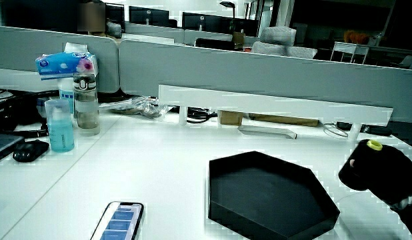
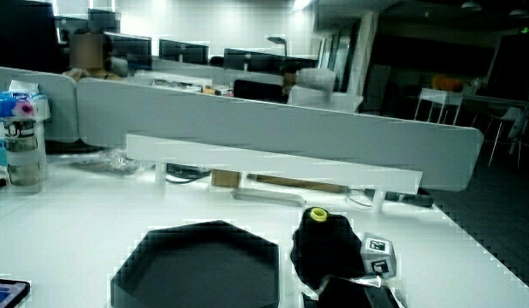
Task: Place sewing on desk
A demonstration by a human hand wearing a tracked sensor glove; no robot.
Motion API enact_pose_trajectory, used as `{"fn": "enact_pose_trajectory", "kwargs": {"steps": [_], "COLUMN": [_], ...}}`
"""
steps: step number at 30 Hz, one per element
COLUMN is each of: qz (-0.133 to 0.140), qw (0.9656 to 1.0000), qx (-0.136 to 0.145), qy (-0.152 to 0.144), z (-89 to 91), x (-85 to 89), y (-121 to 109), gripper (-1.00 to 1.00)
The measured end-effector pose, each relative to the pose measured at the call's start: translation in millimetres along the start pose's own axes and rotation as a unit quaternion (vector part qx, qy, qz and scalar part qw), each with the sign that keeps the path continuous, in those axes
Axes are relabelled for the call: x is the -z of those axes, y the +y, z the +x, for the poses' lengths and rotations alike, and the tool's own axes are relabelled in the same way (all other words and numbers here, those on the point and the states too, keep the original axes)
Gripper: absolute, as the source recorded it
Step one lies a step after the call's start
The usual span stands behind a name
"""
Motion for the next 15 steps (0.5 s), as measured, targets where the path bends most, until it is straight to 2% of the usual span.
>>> {"fn": "enact_pose_trajectory", "kwargs": {"steps": [2, 3, 4, 5, 6, 8, 11, 12, 14, 15], "qz": [-0.004, -0.002, -0.003, -0.004, -0.006, -0.002, -0.007, 0.002, -0.002, 0.003], "qw": [0.9999, 0.9998, 0.9997, 0.9997, 0.9995, 0.9996, 0.9995, 0.9996, 0.9996, 0.9996], "qx": [0.002, 0.015, 0.017, 0.009, 0.018, 0.008, 0.02, 0.011, 0.029, 0.021], "qy": [-0.01, -0.015, -0.017, -0.022, -0.025, -0.027, -0.022, -0.025, 0.001, -0.02], "z": [2.6, 6.3, 7.2, 8.2, 9.1, 7.2, 17.8, 15.0, 25.4, 21.1], "x": [-0.8, -1.1, -1.0, -0.3, 0.5, 1.1, 0.7, -0.2, -3.2, -4.4], "y": [-2, -1, -1, 0, -1, -3, 1, -4, 0, -2], "gripper": [0.0, 0.0, 0.0, 0.0, 0.0, 0.0, 0.0, 0.0, 0.0, -0.07]}}
